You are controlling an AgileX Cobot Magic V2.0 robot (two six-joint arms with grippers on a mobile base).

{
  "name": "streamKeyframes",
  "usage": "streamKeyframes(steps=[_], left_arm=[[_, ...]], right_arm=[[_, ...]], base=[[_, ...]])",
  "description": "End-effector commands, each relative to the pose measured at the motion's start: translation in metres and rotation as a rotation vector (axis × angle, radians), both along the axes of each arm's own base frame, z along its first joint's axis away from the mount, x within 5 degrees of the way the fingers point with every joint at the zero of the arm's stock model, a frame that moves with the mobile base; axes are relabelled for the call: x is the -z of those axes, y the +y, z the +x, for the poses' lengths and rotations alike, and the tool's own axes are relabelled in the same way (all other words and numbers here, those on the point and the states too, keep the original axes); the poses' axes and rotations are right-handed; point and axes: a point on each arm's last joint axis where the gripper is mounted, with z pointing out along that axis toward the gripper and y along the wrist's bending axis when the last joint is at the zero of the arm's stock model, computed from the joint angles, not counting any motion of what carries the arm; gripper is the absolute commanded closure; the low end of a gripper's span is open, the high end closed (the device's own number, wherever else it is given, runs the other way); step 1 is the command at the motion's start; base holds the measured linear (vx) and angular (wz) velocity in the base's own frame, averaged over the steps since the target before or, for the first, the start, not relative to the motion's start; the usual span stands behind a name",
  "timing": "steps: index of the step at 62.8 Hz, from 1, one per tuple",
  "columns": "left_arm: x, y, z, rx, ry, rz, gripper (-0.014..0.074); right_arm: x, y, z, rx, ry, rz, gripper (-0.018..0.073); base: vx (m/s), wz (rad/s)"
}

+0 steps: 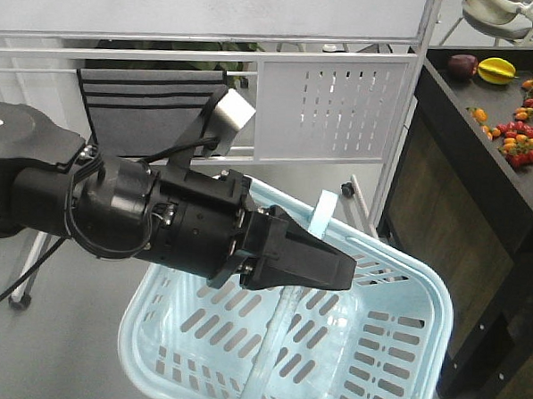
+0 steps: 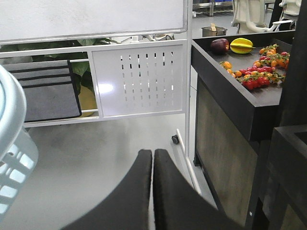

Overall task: Place coke in basket with both arms
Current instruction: 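Carry the basket while driving to the shelf with red cola cans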

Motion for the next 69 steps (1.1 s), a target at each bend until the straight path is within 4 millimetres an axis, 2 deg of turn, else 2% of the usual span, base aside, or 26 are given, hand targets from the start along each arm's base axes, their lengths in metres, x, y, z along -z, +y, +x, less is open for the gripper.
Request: streamKeyframes(steps=[1,32,69], left_arm=[[-0.0256,0.0032,-0.009,0.001,-0.016,-0.104,0.0603],[-0.0256,0.0032,-0.009,0.001,-0.016,-0.104,0.0602],[-0.0256,0.0032,-0.009,0.001,-0.016,-0.104,0.0602]], right_arm=[[-0.0038,-0.0002,-0.0002,0.002,-0.074,-0.014,0.0564],[-0.0036,-0.0002,-0.0003,0.002,-0.071,-0.014,0.0564],[-0.0037,-0.0002,-0.0002,0.002,-0.073,-0.014,0.0564]], base=[[0.22,-0.02],[0.22,0.13],[0.21,0.45]])
